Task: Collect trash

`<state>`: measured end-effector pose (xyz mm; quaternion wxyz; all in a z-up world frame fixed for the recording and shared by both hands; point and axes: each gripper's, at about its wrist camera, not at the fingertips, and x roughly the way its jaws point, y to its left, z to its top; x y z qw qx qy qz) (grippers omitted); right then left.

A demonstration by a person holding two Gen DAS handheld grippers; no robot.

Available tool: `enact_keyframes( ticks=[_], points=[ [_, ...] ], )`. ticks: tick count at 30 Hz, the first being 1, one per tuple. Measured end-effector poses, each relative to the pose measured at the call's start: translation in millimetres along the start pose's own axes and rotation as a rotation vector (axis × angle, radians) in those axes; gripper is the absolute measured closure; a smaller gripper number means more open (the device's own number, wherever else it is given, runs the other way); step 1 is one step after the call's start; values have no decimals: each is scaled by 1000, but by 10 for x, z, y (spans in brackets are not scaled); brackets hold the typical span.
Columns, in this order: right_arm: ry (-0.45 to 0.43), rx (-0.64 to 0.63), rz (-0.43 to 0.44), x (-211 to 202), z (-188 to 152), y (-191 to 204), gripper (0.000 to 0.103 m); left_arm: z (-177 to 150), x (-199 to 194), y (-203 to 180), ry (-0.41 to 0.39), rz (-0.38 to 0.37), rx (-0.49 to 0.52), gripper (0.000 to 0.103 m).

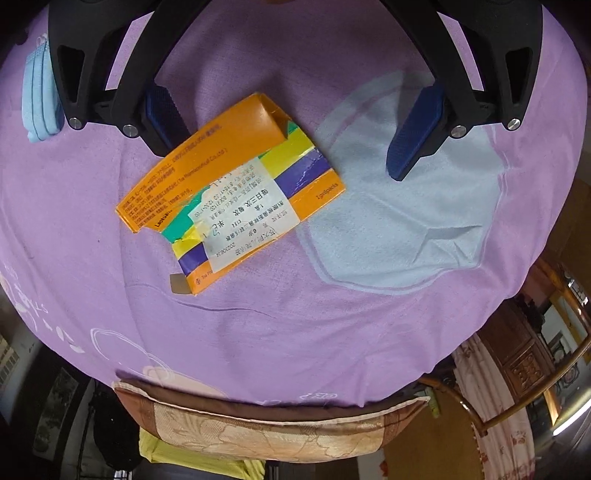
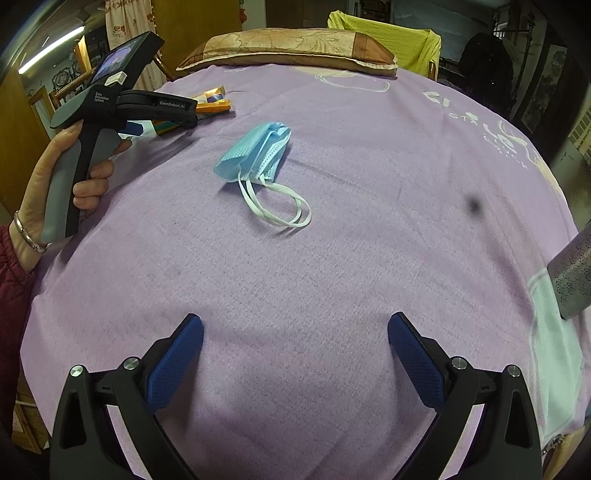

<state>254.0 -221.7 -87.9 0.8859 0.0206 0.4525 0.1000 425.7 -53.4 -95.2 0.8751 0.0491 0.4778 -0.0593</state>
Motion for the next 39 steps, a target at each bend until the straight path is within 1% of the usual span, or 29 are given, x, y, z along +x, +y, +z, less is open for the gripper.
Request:
enact_keyframes(
  ticks=[2, 3, 6, 8, 12, 14, 17, 18, 19, 20, 21, 22, 25, 28, 30, 31, 33, 34, 36, 38, 39],
  points=[
    [38, 19, 1, 25, 84, -14, 4, 3, -21, 10, -3, -21, -7, 6],
    [32, 32, 13, 17, 111, -12, 5, 12, -39, 18, -10, -32, -11, 6],
    [-52, 75, 86, -85, 345, 34, 5, 37, -161, 29, -60, -67, -16, 6],
    [-79, 90, 111, -71, 525, 83, 5, 48, -234, 39, -93, -72, -15, 6],
    [-89, 127, 142, 108, 828, 189, 6, 69, -269, 92, -111, -87, -31, 6],
    [-90, 138, 144, 235, 952, 229, 11, 80, -273, 124, -113, -107, -46, 6],
    [-78, 157, 130, 415, 1031, 195, 23, 95, -282, 151, -119, -149, -61, 6],
    [-70, 166, 136, 460, 1021, 159, 36, 101, -279, 147, -121, -155, -59, 6],
    [-61, 174, 135, 500, 993, 109, 61, 112, -270, 134, -125, -156, -51, 6],
    [-58, 180, 126, 511, 962, 51, 72, 117, -258, 120, -127, -152, -42, 6],
    [-67, 185, 126, 486, 942, -5, 75, 126, -234, 92, -125, -142, -28, 6],
    [-85, 195, 138, 432, 909, -85, 77, 129, -214, 84, -122, -139, -22, 6],
    [-117, 198, 125, 258, 777, -256, 77, 135, -164, 75, -107, -163, -25, 6],
    [-116, 196, 112, 195, 612, -394, 75, 144, -114, 73, -91, -187, -28, 6],
    [-98, 213, 113, 212, 550, -487, 75, 135, -72, 20, -77, -183, -7, 6],
    [-95, 225, 124, 218, 542, -516, 75, 121, -49, -45, -65, -178, 24, 6],
    [-94, 235, 140, 212, 552, -528, 74, 89, -34, -159, -43, -201, 82, 6],
    [-95, 229, 142, 196, 552, -513, 73, 54, -40, -258, -28, -223, 134, 6],
    [-100, 214, 140, 174, 561, -480, 72, -18, -66, -397, 2, -278, 194, 6],
    [-109, 206, 140, 142, 570, -460, 72, -123, -191, -571, -9, -334, 286, 6],
    [-110, 207, 145, 134, 570, -459, 72, -159, -240, -622, -16, -350, 308, 6]
  ],
)
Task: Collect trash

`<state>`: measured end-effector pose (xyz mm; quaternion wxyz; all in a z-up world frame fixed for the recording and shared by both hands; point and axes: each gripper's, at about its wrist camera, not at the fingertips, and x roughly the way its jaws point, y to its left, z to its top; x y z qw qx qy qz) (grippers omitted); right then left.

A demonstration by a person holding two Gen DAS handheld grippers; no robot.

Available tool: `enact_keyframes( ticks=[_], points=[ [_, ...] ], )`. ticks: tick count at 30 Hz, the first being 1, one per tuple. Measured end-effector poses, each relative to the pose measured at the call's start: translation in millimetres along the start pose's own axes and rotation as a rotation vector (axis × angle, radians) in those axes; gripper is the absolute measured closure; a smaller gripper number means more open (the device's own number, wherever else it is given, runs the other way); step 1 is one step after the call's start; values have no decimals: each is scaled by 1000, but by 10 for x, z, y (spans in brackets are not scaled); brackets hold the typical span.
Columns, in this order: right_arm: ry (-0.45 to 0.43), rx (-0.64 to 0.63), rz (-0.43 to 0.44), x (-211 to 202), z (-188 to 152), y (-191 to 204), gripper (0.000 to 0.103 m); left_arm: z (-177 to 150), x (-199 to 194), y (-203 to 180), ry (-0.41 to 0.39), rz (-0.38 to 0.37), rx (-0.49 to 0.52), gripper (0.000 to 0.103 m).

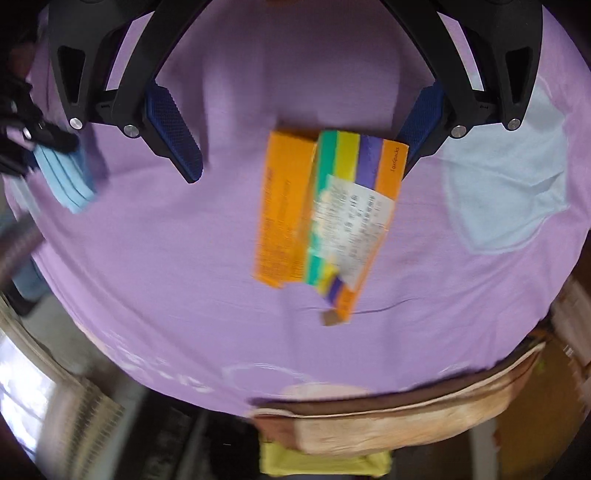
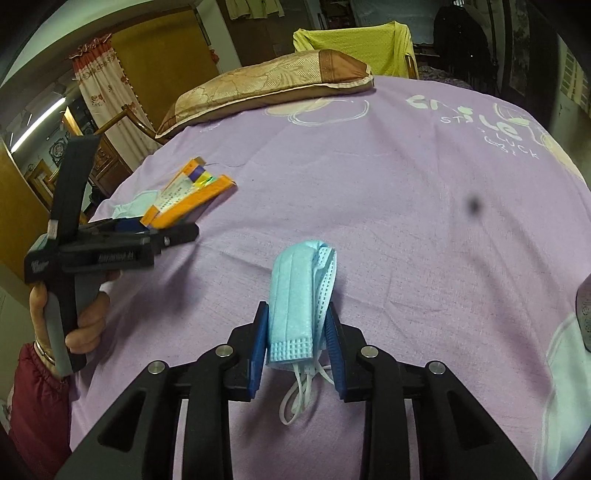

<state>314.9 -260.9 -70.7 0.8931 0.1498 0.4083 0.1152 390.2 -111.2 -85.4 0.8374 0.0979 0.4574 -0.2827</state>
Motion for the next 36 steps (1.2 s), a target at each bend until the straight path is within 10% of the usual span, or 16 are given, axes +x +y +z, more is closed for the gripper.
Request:
enact_keyframes(
  ticks=[20, 26, 36],
  points=[
    [-7, 85, -13, -6, 35, -201, 70, 226, 190, 216, -21, 75, -123, 7],
    [-22, 93, -29, -19, 47, -226, 54, 220, 160, 177, -41, 90, -91, 39],
    [-50, 106, -57, -65, 63, -302, 48, 183, -27, 244, -84, 57, -134, 48]
  ],
)
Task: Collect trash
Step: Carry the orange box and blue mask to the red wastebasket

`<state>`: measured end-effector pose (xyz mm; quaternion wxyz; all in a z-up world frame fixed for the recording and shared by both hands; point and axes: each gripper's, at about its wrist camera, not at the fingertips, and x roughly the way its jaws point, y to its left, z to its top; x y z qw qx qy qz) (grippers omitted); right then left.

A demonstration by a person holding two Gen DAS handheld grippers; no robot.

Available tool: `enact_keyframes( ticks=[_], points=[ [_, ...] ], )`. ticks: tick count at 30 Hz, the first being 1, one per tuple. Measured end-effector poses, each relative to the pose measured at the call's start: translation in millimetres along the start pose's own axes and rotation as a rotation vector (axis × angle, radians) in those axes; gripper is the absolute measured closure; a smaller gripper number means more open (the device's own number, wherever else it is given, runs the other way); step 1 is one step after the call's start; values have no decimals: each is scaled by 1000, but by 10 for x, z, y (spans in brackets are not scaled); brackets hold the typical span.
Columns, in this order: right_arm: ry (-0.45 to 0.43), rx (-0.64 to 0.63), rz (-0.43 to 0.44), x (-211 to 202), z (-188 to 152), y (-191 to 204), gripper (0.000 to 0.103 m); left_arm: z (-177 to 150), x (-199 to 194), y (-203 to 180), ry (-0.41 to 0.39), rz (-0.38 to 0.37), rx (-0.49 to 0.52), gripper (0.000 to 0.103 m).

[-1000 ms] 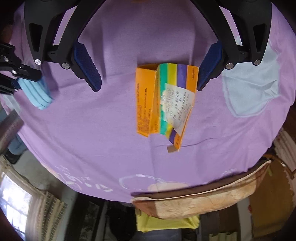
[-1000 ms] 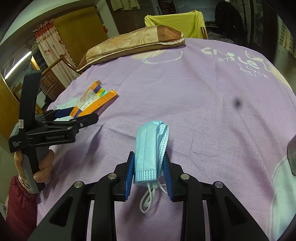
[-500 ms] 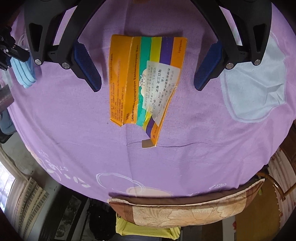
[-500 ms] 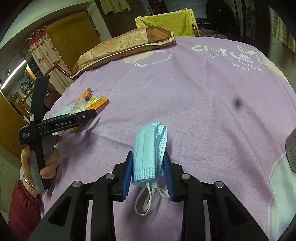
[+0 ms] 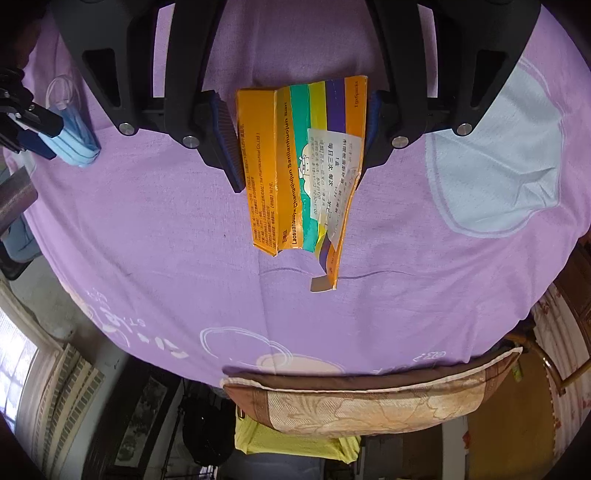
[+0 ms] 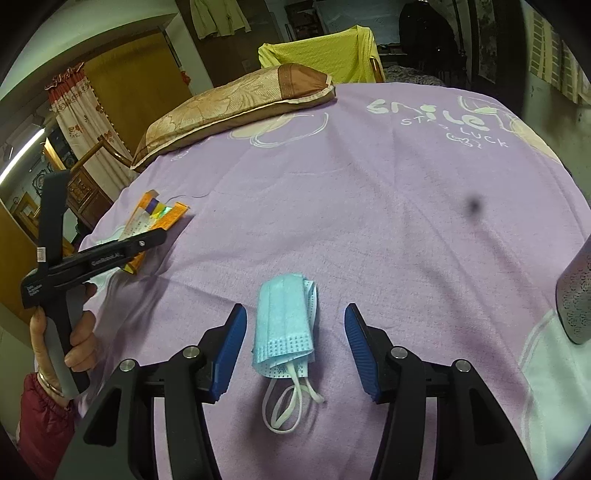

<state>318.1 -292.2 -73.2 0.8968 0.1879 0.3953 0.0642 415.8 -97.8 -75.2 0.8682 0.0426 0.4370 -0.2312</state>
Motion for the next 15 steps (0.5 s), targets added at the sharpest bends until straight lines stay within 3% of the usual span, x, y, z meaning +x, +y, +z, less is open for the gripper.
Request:
enact_keyframes(
  ticks=[6, 9, 15],
  points=[
    [5, -8, 2, 54, -8, 13, 48, 14, -105, 78, -20, -42, -42, 48],
    [29, -20, 27, 107, -24, 41, 84, 3, -161, 72, -31, -60, -44, 48],
    [-80, -36, 54, -226, 30, 115, 88, -138, -381, 44, -60, -90, -58, 48]
  ],
)
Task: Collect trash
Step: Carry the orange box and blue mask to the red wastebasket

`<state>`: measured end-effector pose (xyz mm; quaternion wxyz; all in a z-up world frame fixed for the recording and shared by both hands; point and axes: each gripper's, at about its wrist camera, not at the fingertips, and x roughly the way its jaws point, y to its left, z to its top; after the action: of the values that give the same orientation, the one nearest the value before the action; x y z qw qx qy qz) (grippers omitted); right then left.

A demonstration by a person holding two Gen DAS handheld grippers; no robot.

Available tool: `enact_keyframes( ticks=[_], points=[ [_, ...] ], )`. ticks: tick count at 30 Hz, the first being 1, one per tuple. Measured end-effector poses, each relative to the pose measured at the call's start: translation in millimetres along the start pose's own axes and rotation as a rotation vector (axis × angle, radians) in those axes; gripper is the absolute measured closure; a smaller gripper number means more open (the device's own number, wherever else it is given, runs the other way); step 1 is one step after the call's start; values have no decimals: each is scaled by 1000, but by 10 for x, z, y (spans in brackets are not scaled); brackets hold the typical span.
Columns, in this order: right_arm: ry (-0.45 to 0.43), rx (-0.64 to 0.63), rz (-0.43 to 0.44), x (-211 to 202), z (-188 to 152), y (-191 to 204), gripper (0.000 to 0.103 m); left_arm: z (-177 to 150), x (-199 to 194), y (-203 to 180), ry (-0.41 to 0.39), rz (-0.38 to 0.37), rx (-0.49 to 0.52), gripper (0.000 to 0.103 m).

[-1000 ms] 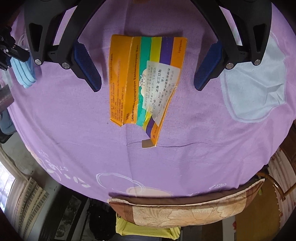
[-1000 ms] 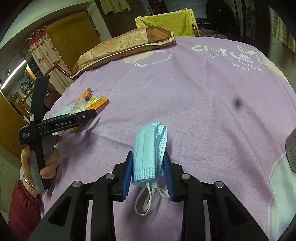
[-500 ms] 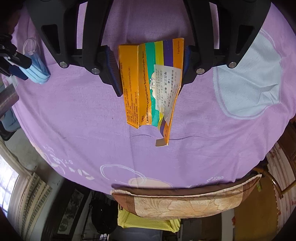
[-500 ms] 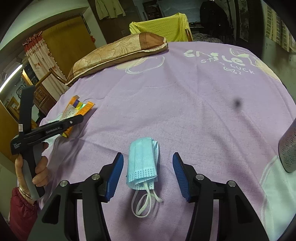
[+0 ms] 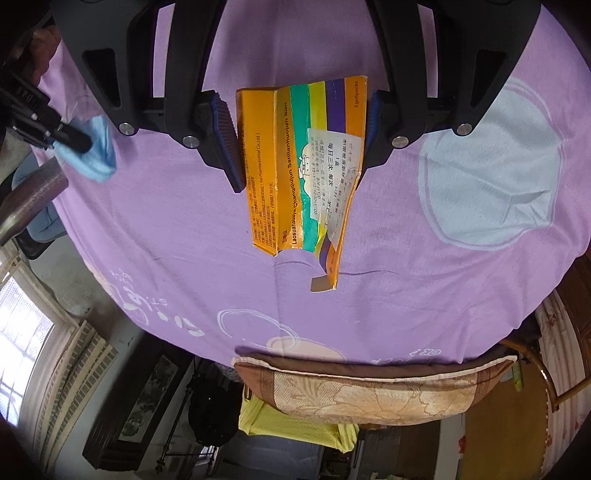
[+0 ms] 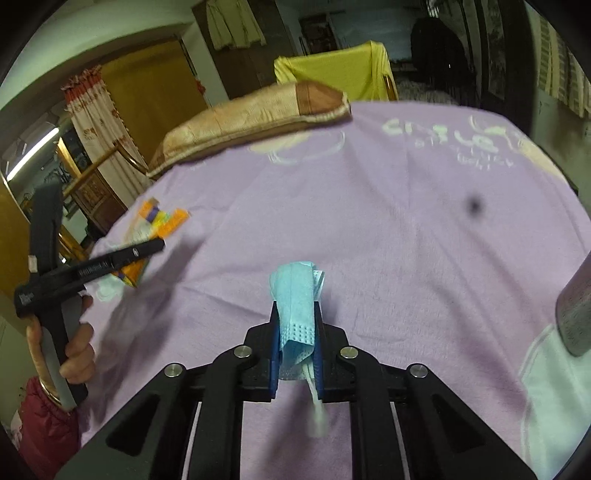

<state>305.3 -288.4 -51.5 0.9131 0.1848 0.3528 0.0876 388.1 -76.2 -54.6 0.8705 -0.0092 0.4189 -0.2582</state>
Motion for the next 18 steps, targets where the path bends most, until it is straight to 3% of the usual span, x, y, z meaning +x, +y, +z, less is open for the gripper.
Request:
enact_keyframes(
  ticks=[4, 9, 18],
  points=[
    [-53, 4, 62, -246, 40, 64, 88, -156, -266, -27, -24, -26, -18, 48],
    [-109, -36, 116, -510, -4, 258, 88, -377, -707, -107, -58, -6, -10, 48],
    [-185, -74, 194, -1098, -348, 483, 88, -754, -1696, -48, -157, 23, -53, 48]
  ],
)
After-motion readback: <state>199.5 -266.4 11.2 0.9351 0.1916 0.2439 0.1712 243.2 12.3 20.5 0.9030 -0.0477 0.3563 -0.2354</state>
